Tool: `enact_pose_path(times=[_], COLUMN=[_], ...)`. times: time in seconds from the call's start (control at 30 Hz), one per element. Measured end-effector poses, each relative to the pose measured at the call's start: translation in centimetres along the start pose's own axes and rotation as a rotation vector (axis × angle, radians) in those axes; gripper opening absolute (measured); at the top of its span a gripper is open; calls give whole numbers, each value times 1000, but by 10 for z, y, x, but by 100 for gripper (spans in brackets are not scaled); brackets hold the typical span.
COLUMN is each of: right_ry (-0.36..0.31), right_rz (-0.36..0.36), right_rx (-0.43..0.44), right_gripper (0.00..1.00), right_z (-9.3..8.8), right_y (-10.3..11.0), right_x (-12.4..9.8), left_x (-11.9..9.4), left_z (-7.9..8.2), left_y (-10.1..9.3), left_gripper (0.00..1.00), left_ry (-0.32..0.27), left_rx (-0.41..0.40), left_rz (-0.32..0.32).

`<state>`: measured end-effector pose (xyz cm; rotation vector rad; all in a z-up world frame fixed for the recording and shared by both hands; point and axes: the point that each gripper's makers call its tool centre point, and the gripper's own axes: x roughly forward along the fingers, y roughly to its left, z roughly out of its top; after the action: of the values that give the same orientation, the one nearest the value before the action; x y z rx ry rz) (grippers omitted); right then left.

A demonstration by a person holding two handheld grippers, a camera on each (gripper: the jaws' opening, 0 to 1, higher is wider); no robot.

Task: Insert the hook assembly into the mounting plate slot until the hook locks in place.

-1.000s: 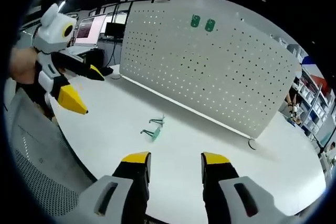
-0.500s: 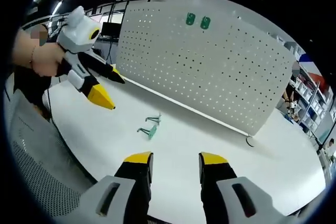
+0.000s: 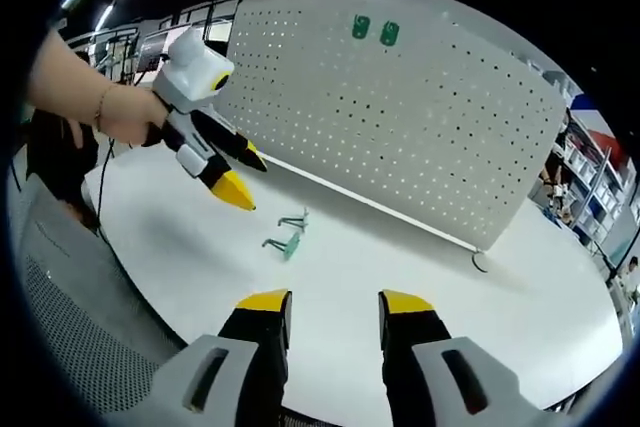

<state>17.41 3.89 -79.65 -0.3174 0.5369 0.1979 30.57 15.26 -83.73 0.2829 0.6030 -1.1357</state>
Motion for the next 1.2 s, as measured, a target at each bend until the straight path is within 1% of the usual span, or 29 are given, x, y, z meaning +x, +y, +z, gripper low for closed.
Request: enact_pose_path(times=[0.27,0.33,0.37,0.4,0.47,0.6,0.77,0.83,0.87,0.97,1.07,1.17,1.2], right_ry=[18,24,25,25,26,28,29,29,29,29,30,33,34], right_rz=[7,13,14,15,14,9,8,7,8,6,4,6,6], right_rx=[4,1,2,3,2,-2,-2,-3,-2,-4,-3,-7,-8], right_gripper=[31,31,31,31,31,29,29,29,29,29,28,28,28], right_z=[-3,-4,-4,-4,-4,-5,-5,-5,-5,-5,-5,-5,-5], right_y=[1,2,3,3,2,1,1,0,1,0,0,1,1], right_x=[2,3,3,3,3,4,4,4,4,4,4,5,5], left_x=[27,34,38,41,49,61,68,72,74,77,79,81,82], left_z=[3,4,3,4,6,7,10,11,10,8,8,7,6], left_y=[9,11,13,13,11,11,10,13,12,8,8,6,7], left_gripper=[52,52,53,53,53,50,45,46,46,43,42,38,37], left_ry=[20,28,50,50,52,66,72,79,92,108,115,130,144], left_rx=[36,54,101,111,106,132,158,234,264,292,297,322,354], left_rz=[-48,-58,-54,-55,-79,-98,-114,-104,-111,-138,-158,-184,-186])
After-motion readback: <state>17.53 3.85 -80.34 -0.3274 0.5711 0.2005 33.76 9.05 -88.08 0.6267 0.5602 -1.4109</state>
